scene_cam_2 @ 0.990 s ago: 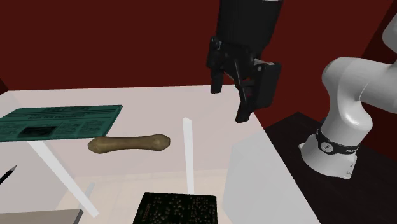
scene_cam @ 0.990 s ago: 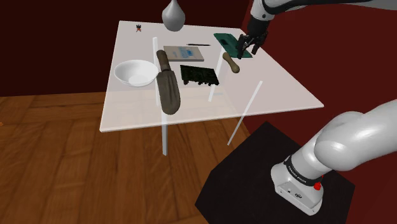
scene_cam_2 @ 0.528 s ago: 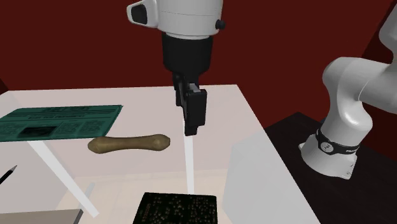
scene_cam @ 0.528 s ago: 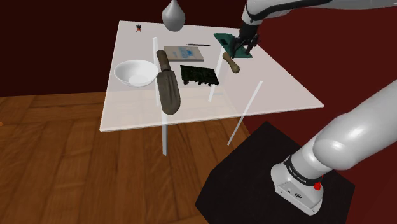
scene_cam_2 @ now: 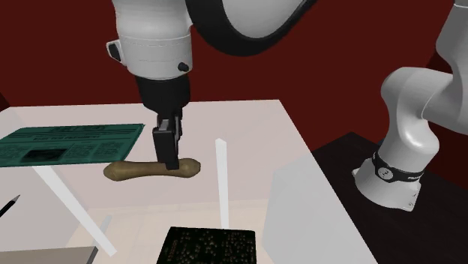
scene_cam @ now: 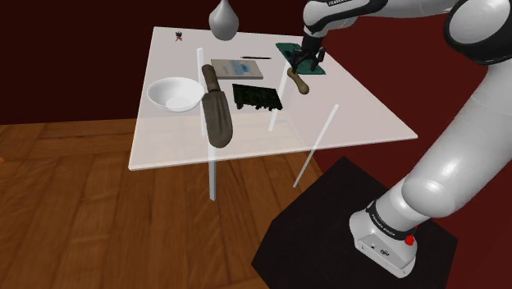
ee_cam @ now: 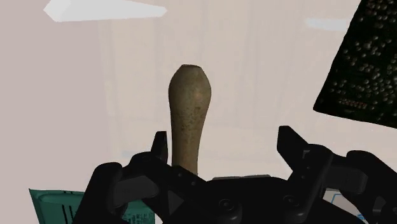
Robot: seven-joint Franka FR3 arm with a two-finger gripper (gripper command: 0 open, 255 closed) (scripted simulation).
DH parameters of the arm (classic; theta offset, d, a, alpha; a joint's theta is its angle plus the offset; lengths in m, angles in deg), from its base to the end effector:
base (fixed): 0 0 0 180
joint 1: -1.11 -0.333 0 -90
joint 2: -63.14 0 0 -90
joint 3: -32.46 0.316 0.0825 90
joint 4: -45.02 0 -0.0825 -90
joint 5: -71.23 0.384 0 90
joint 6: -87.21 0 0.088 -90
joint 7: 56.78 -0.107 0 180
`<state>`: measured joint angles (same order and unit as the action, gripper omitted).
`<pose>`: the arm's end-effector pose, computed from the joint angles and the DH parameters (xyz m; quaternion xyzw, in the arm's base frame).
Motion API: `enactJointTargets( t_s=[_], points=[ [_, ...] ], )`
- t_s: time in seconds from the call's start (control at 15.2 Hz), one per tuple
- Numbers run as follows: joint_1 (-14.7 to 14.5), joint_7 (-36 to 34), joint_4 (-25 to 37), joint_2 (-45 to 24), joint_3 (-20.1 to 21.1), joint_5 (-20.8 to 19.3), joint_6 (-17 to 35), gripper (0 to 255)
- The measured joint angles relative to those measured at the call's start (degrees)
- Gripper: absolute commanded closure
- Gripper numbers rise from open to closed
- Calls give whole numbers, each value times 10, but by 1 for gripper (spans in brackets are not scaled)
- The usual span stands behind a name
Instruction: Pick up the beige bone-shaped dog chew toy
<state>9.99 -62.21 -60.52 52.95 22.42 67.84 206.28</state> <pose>0.5802 -0.1969 0.4371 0.9793 -0.1955 0.0252 0.0449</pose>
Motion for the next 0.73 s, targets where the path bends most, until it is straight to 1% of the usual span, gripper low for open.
enactJointTargets(
  t_s=[0.4, 0.46, 0.73],
  points=[
    [28, -8, 117, -125, -13, 27, 9, 0],
    [32, -7, 127, -136, -14, 30, 10, 0],
    [34, -8, 122, -153, -14, 33, 31, 0]
  ],
)
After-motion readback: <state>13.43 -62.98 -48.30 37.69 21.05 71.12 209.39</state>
